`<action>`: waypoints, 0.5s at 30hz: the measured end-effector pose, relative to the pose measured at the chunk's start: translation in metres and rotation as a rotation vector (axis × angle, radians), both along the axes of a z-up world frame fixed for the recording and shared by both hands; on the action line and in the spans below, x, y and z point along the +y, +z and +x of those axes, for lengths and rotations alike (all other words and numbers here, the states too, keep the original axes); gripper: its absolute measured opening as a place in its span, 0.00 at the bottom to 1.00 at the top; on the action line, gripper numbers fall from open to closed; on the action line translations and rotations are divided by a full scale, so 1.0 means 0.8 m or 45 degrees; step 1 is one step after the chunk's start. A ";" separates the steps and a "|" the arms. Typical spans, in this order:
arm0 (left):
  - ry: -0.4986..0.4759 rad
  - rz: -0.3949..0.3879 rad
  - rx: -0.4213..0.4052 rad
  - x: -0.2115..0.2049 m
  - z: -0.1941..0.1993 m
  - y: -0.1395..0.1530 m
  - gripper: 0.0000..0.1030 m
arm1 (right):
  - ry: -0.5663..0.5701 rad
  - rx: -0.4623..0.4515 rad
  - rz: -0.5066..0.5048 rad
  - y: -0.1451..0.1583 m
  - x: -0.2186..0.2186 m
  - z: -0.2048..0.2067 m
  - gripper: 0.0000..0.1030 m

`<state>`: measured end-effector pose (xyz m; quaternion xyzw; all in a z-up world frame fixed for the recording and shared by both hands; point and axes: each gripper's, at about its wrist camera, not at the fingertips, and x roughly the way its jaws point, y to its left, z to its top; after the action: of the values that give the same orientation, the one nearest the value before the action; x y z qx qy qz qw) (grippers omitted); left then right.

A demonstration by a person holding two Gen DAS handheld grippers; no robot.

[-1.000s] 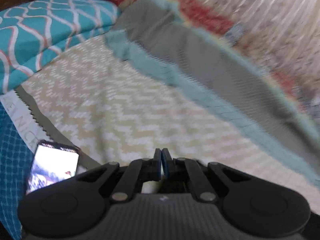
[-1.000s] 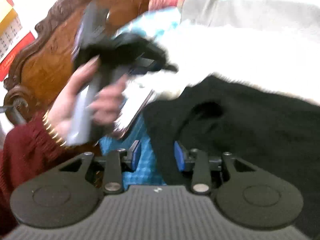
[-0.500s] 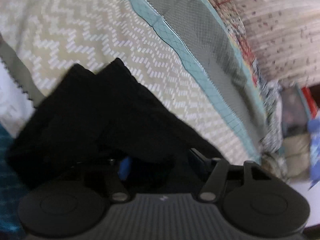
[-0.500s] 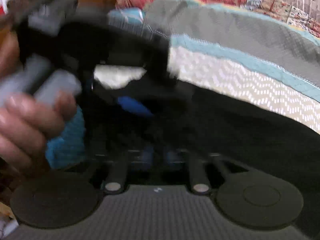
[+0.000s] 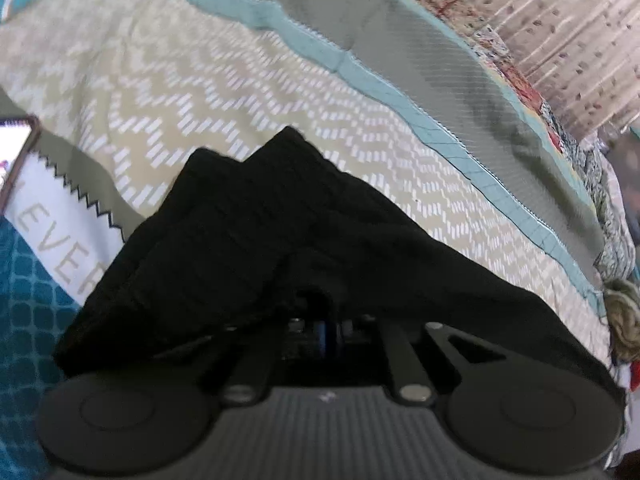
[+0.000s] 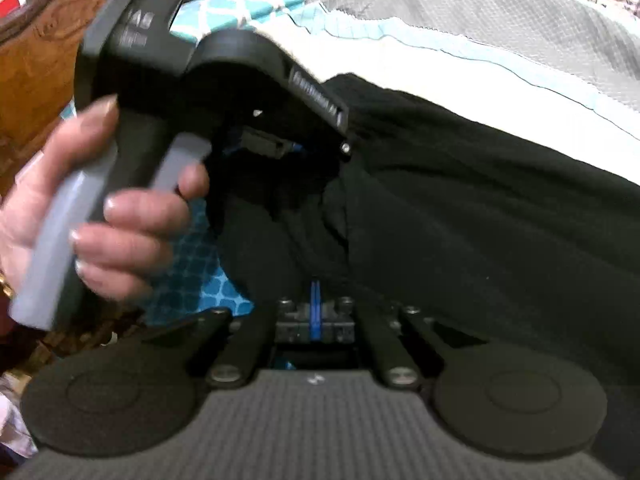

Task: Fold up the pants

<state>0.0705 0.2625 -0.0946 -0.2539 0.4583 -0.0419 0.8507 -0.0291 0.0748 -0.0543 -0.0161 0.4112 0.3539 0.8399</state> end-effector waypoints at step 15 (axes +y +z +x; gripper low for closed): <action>0.046 0.184 -0.081 -0.035 -0.096 0.076 0.44 | -0.843 -0.065 0.335 0.001 -0.380 -0.088 0.08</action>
<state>-0.0064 0.2343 -0.0338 -0.1986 0.4283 -0.0013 0.8816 -0.0993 -0.2289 -0.0533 0.2176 0.3240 0.1117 0.9139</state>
